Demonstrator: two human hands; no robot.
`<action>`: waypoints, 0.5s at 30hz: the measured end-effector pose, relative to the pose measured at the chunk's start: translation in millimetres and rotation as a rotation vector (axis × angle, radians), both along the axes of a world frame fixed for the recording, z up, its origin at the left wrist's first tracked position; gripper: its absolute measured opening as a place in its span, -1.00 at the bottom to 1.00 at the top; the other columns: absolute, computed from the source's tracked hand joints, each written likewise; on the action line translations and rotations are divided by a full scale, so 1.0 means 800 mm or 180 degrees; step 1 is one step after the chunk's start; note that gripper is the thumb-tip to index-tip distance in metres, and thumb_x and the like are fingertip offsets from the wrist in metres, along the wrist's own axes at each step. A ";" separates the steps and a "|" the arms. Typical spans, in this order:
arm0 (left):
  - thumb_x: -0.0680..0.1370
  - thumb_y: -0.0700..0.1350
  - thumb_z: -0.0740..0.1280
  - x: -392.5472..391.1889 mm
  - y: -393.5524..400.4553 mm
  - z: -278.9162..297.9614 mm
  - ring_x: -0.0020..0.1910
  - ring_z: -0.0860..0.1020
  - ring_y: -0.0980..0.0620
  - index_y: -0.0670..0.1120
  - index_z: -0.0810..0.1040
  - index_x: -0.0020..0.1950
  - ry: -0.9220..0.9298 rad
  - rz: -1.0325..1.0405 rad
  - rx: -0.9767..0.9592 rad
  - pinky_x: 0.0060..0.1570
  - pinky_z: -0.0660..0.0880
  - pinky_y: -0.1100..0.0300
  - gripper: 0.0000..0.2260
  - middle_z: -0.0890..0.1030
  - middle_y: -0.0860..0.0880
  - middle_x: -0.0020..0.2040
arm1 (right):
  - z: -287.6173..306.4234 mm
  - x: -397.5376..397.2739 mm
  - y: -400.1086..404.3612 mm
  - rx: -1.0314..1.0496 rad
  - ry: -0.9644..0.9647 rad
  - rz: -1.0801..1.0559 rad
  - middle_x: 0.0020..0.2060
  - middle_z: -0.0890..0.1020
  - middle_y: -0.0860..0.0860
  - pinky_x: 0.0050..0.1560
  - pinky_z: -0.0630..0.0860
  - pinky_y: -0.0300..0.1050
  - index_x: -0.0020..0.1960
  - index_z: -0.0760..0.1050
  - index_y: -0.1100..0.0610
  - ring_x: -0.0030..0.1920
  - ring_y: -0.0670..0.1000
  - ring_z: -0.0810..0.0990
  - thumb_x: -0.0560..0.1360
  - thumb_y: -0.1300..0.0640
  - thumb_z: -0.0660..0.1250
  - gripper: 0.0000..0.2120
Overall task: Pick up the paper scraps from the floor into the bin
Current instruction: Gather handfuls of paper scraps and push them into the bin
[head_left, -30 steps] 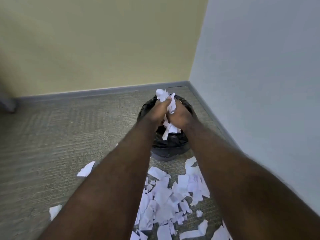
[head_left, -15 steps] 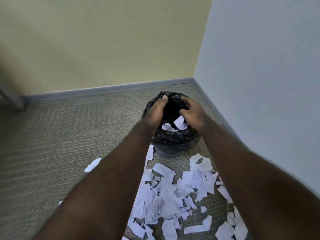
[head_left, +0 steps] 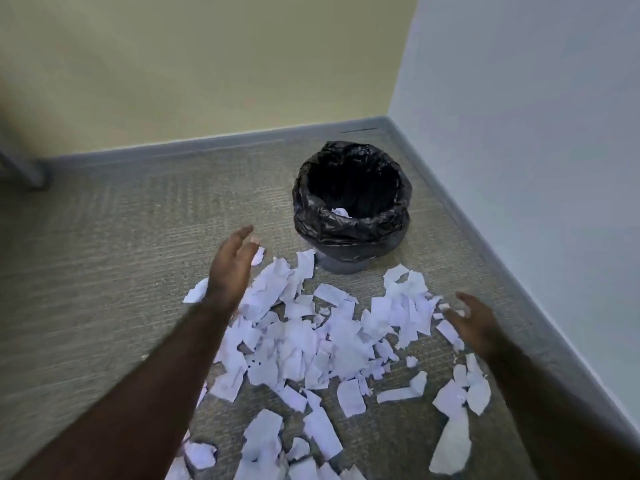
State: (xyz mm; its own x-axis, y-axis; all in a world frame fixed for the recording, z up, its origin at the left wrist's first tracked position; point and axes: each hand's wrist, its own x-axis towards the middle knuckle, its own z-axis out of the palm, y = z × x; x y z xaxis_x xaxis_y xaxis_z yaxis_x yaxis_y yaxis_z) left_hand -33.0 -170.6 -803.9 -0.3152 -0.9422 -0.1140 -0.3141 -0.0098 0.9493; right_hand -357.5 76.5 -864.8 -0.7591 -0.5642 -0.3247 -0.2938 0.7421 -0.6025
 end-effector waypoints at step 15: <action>0.54 0.17 0.31 0.309 0.058 -0.272 0.05 0.58 -0.34 -0.15 0.50 0.18 -0.2819 0.0429 0.0981 0.11 0.51 -0.17 -0.58 0.61 -0.31 0.10 | -0.213 0.050 0.088 0.0976 0.0032 0.0185 0.32 0.54 0.14 0.44 0.24 0.23 0.25 0.57 0.12 0.40 0.18 0.40 0.33 -0.54 0.17 -0.16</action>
State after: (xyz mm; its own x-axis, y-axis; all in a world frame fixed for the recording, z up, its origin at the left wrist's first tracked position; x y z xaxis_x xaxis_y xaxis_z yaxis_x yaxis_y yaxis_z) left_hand 214.0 -124.5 -1021.2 0.1146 -0.8528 -0.5096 -0.8971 -0.3092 0.3157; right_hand -317.3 147.3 -1035.1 -0.7325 -0.4837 -0.4791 -0.3460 0.8705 -0.3500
